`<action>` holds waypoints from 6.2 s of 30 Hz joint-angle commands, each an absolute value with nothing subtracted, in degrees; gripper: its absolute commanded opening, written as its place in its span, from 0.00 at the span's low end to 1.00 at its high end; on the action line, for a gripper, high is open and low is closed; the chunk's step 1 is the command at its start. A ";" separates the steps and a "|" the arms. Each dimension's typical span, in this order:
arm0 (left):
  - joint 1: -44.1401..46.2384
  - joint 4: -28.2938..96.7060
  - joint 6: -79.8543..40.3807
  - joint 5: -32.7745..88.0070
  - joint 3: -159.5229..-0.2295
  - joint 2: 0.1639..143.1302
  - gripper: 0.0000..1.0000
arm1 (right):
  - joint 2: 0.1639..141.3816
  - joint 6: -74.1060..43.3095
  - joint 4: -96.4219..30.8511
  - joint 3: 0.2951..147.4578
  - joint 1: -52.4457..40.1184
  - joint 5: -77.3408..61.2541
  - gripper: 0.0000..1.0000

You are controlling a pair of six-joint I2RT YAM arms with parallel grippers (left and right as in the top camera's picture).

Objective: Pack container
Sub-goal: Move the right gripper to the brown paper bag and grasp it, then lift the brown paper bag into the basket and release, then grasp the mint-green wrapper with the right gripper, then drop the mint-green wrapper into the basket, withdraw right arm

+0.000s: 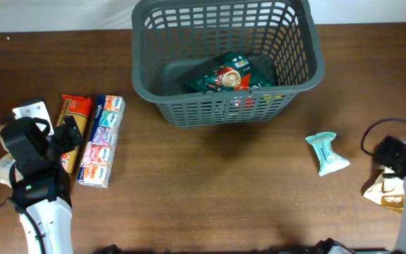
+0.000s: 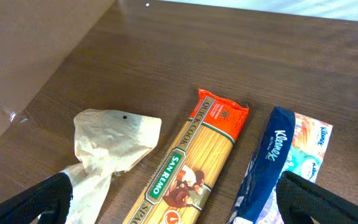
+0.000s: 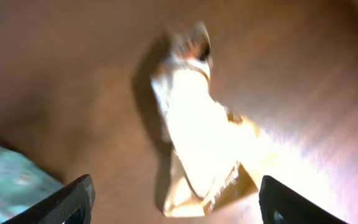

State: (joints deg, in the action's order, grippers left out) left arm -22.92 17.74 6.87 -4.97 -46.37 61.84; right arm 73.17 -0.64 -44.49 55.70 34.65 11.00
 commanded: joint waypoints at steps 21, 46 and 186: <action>-23.05 17.67 7.81 -5.41 -47.13 62.19 0.99 | 96.82 7.44 -35.31 53.78 40.25 12.64 0.90; -23.05 17.67 7.81 -5.41 -47.13 62.19 0.99 | 97.08 -5.50 -44.01 74.26 40.16 -3.99 0.04; -23.05 17.67 7.81 -5.41 -47.13 62.19 0.99 | 96.66 3.70 -64.69 106.54 14.63 -6.28 0.04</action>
